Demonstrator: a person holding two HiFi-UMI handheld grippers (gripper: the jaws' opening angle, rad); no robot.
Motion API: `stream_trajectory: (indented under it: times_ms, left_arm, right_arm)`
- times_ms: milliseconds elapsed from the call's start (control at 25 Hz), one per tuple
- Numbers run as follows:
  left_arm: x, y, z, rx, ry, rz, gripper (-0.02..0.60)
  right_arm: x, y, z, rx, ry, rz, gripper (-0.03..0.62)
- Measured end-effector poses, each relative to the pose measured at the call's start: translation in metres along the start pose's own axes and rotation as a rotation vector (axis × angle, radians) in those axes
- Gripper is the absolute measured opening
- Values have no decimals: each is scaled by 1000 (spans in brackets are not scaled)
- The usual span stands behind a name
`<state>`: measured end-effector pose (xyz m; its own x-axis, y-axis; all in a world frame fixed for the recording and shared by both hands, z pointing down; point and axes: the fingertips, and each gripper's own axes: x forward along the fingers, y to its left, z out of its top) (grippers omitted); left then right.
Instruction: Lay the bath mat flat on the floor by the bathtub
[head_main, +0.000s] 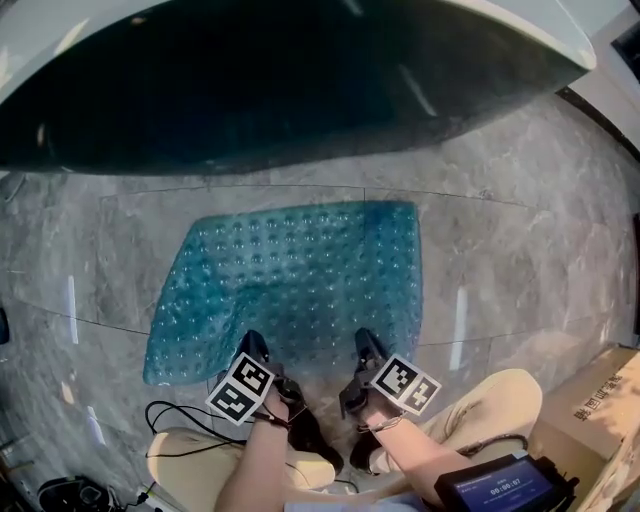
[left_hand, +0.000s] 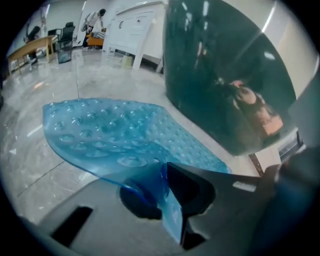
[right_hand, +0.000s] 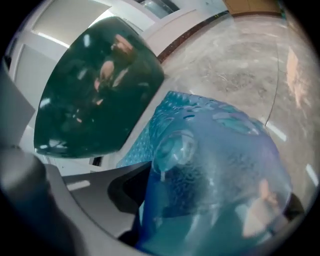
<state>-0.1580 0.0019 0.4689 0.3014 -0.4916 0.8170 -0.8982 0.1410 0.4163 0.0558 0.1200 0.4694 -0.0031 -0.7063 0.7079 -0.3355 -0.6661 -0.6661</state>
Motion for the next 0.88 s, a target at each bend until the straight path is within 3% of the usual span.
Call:
stream_trajectory:
  times_ms: [80,200,320,440,560,760,880]
  left_arm:
    - [1,-2,-1,29,6,18,32]
    - [0,-20,0,148,-39,0,31]
    - [0,-40,6,252,-114,-47,27]
    - [3,-54,20,322,-177,-76,28]
    - [6,-59,26,287,-175,-103,26]
    - [1,-7,-40,79,-24,-13,29]
    - [4,-7,-44,83,-36,-17,32]
  right_arm:
    - [1,0,-2,-104,19,-30,35]
    - [5,5,3,-347,6,-37,26]
    - [12,22,17,-570,-49,0,21]
    - [21,56,37,-700,-112,76,19]
    - [22,68,47,-593,-111,121,23]
    - [4,3,-10,-254,-23,38,29]
    - [7,-19,-17,-197,1,13,85]
